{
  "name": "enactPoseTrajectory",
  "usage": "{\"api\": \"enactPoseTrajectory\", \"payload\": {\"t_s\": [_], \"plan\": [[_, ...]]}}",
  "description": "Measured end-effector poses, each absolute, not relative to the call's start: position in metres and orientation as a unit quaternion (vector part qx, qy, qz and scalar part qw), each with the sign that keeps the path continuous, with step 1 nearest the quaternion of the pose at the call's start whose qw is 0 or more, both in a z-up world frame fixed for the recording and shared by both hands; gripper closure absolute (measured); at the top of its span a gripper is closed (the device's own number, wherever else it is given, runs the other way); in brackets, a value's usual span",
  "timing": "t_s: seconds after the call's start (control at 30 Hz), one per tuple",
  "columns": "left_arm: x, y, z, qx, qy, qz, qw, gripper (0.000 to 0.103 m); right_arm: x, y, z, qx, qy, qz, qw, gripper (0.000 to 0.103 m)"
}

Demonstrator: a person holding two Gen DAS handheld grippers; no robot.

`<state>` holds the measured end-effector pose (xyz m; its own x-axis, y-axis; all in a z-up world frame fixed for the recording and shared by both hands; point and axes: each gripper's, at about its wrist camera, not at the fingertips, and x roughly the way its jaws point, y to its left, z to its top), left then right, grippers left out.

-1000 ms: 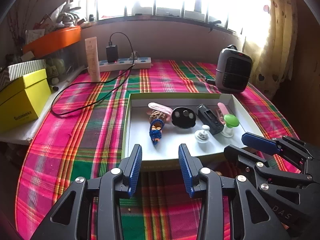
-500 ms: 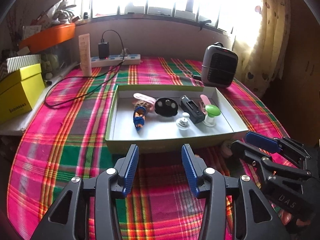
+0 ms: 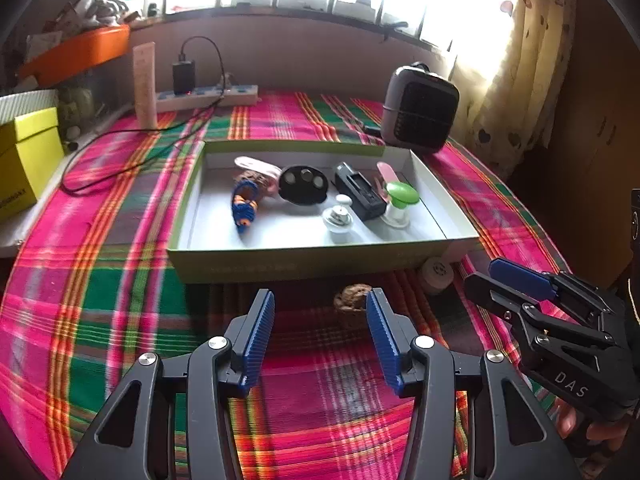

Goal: Organize objects
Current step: 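Withdraw both open tools from the tray toward the walnut and white round puck, then close left tool on the walnut while right tool approaches the white round puck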

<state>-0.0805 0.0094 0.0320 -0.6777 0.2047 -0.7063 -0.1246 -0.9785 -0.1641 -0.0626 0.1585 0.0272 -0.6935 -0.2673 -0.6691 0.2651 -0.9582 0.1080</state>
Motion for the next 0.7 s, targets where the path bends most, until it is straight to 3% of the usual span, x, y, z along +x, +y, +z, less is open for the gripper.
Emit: {"api": "enactPoseTrajectory", "payload": {"t_s": [0.7], "plan": [[-0.090, 0.033, 0.020, -0.410, -0.022, 0.907, 0.091, 0.056, -0.065, 0.175, 0.019, 0.379, -0.014, -0.915, 0.136, 0.062]]}}
